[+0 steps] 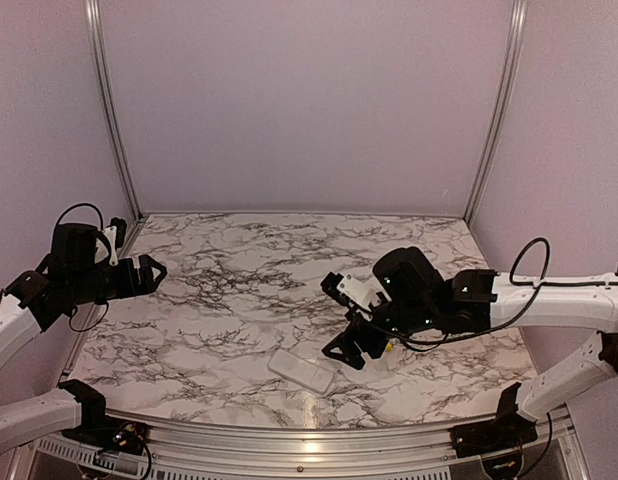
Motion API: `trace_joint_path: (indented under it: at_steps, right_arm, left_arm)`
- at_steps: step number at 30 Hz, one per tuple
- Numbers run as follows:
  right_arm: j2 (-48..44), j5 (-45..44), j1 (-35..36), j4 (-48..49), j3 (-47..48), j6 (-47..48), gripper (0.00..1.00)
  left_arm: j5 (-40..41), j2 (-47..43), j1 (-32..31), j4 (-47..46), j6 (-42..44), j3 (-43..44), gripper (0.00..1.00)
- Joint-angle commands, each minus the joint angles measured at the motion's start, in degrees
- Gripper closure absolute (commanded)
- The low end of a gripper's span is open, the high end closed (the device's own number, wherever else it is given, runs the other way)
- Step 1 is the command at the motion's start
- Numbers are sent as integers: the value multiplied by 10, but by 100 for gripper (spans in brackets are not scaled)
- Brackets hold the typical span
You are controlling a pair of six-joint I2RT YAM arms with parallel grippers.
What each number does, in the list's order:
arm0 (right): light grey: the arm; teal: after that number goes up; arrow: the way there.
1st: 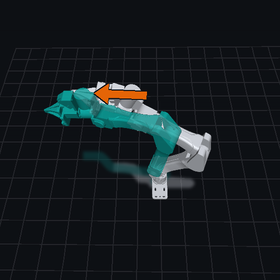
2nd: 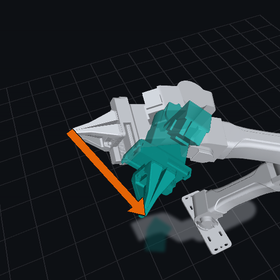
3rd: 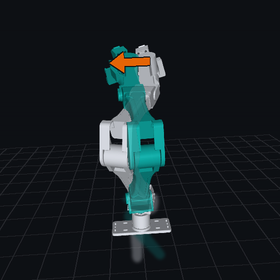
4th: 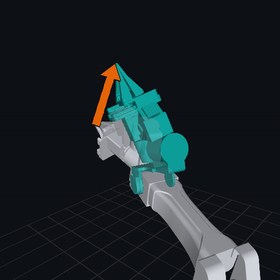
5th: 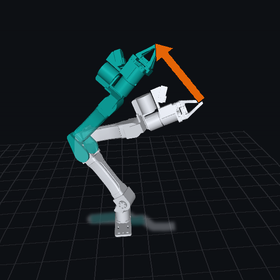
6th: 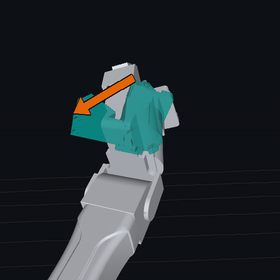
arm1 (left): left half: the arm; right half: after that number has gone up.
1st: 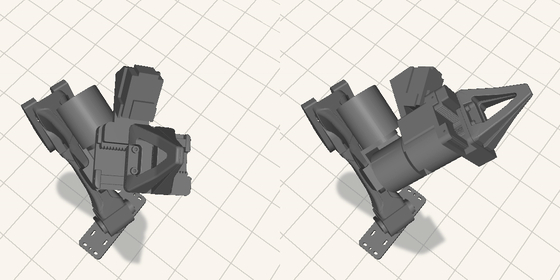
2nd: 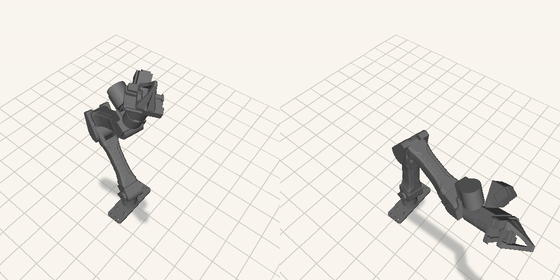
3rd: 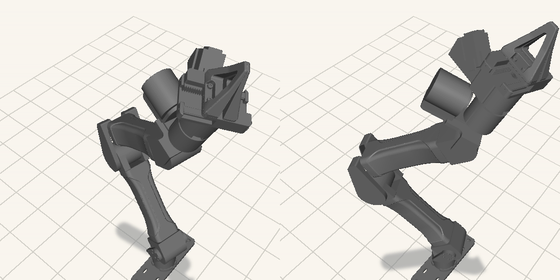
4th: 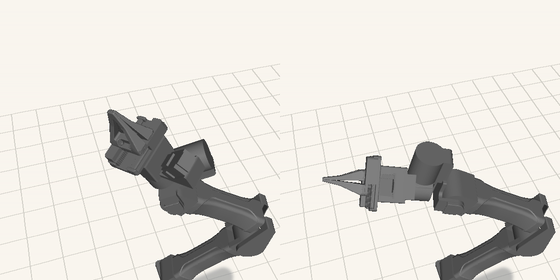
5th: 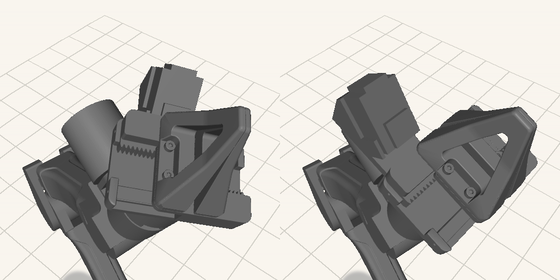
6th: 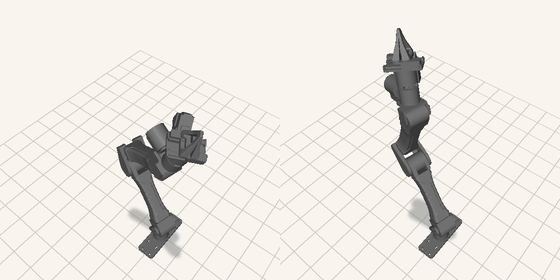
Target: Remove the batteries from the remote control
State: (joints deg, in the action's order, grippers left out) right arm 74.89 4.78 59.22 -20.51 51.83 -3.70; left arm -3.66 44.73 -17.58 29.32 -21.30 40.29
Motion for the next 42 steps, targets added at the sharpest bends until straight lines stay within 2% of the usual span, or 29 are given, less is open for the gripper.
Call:
trace_joint_path:
  at_steps: [1,7,11,18,32,42]
  right_arm:
    - [54,-41,48,0,25,5,1]
    - [113,-76,99,23,34,-3,1]
    - [140,-71,105,36,36,-10,1]
    - [187,-120,105,44,49,4,1]
    - [252,-82,105,79,51,17,1]
    - [266,-54,86,102,42,-2,6]
  left_arm:
    - [-18,1,-3,-16,12,-7,1]
    - [-26,1,-3,-20,15,-9,1]
    - [-31,0,-3,-20,16,-9,1]
    - [-33,-4,-3,-19,16,-8,1]
    - [-35,-2,-3,-19,15,-10,1]
    - [-33,-3,-3,-19,15,-10,1]
